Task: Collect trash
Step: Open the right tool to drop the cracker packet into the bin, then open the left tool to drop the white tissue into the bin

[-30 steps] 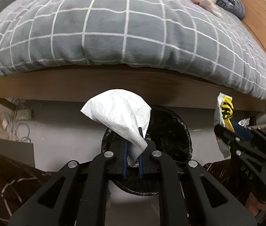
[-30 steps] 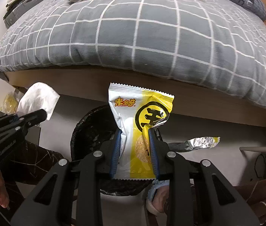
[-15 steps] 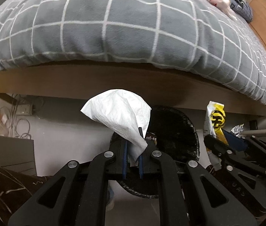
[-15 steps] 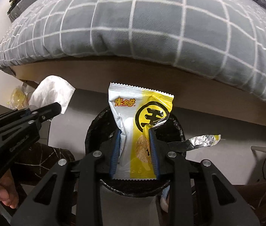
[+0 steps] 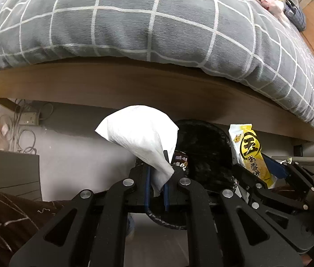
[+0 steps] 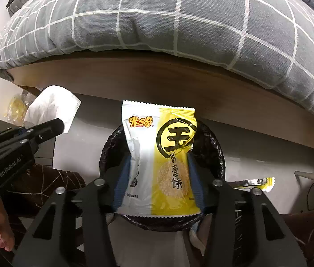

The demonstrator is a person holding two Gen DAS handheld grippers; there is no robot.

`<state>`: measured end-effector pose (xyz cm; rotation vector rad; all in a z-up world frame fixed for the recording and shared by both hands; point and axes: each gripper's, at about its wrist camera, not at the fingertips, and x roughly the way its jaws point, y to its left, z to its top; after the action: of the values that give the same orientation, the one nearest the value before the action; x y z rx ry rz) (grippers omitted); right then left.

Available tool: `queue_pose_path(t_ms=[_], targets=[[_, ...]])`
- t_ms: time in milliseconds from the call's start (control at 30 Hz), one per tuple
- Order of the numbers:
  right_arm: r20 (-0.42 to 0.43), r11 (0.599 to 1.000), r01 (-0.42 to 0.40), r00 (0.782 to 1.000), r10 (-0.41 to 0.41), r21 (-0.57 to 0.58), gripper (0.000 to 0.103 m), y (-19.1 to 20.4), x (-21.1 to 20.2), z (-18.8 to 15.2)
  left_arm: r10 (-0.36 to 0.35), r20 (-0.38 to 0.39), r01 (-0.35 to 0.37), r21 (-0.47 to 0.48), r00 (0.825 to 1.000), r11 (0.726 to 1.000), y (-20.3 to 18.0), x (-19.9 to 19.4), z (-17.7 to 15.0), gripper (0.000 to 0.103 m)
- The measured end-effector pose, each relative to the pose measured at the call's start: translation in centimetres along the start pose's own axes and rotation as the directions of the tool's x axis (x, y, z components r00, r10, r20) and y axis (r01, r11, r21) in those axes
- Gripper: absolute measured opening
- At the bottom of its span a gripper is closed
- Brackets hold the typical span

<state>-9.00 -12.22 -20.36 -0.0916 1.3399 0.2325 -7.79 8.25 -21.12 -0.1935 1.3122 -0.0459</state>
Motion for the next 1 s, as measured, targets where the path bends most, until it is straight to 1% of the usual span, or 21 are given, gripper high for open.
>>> queue_pose_path(t_ms=[100, 167, 367, 567, 733, 867, 1000], targets=[[-0.002, 1.000, 0.011, 1.000, -0.011, 0.004, 0.058, 0.2, 0.5, -0.3, 0.003, -0.001, -0.003, -0.002, 1.000, 1.000, 0.3, 0.1, 0.0, 0.008], [0.009, 1.000, 0.027, 1.000, -0.027, 0.007, 0.065, 0.0, 0.5, -0.3, 0.001, 0.000, -0.001, -0.005, 1.000, 1.000, 0.1, -0.1, 0.0, 0.008], [0.013, 0.999, 0.047, 0.999, -0.048, 0.007, 0.078, -0.1, 0.5, -0.4, 0.011, 0.007, -0.011, -0.005, 1.000, 1.000, 0.1, -0.3, -0.1, 0.008], [0.035, 0.998, 0.061, 0.997, -0.062, 0.017, 0.090, -0.7, -0.5, -0.2, 0.025, 0.010, -0.025, -0.007, 1.000, 1.000, -0.2, -0.3, -0.2, 0.008], [0.084, 0.997, 0.065, 0.994, -0.069, 0.039, 0.096, -2.0, -2.2, -0.8, 0.020, 0.006, -0.021, 0.011, 1.000, 1.000, -1.4, -0.2, -0.4, 0.008], [0.172, 0.993, 0.099, 0.979, -0.109, 0.067, 0.096, -4.5, -4.7, -1.1, 0.004, 0.006, -0.004, 0.042, 1.000, 0.999, -3.2, -0.3, -0.5, 0.008], [0.212, 0.988, 0.126, 0.967, -0.144, 0.092, 0.096, -6.5, -6.2, -1.5, -0.004, 0.005, 0.004, 0.070, 1.000, 0.998, -5.3, -0.3, -0.4, 0.008]])
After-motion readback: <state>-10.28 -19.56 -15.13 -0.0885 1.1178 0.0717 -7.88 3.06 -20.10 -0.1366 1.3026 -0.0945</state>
